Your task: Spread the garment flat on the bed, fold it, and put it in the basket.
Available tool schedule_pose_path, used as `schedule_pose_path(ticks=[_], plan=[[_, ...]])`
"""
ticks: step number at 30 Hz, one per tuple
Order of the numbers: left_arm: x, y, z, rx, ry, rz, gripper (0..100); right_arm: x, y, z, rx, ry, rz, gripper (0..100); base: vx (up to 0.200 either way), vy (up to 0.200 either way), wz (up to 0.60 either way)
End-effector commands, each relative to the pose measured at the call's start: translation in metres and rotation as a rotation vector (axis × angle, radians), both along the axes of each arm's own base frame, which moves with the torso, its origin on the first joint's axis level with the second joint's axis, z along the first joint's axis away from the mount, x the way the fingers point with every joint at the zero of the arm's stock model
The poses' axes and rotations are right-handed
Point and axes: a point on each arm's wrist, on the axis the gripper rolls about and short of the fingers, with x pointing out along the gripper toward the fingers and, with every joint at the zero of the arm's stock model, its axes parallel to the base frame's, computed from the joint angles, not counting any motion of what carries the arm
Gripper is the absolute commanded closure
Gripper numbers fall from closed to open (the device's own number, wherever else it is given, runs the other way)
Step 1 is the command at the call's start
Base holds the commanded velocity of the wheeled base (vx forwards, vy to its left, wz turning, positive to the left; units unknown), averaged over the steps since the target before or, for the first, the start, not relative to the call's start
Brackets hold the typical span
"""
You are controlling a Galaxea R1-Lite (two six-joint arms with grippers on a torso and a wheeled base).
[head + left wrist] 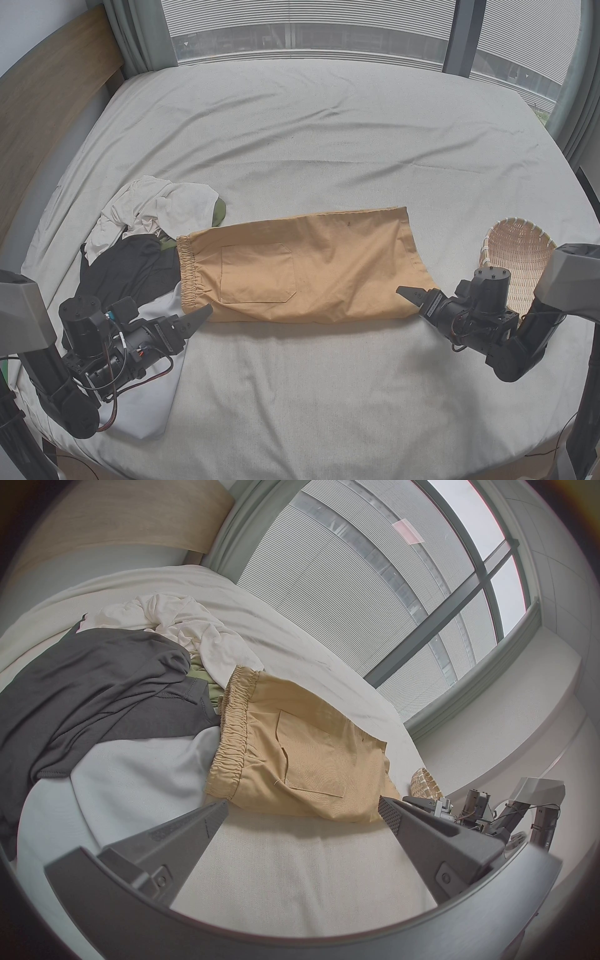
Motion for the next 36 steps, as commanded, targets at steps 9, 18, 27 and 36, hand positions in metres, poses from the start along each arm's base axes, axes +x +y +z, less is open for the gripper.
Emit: schedule_pose_path(ticks=[9,18,27,36], plan=[[0.0,0.001,0.0,0.0,-0.003,0.006,0,0.042,0.013,-0.017,0.016,-0.077,-0.033,0,0.0,0.0,0.0],[0.002,0.002,-0.001,0.001,-0.002,0.013,0,0.05,0.019,-0.036,0.058,-0.22,-0.036,0,0.0,0.0,0.0],[0.003,0.003,-0.004,0.004,0.013,0.021,0,0.042,0.024,-0.039,0.056,-0.205,-0.019,100,0.0,0.0,0.0],[0.006,0.009,-0.007,0.003,0.025,0.048,0,0.004,0.031,-0.007,0.073,-0.23,0.038,100,0.0,0.0,0.0]])
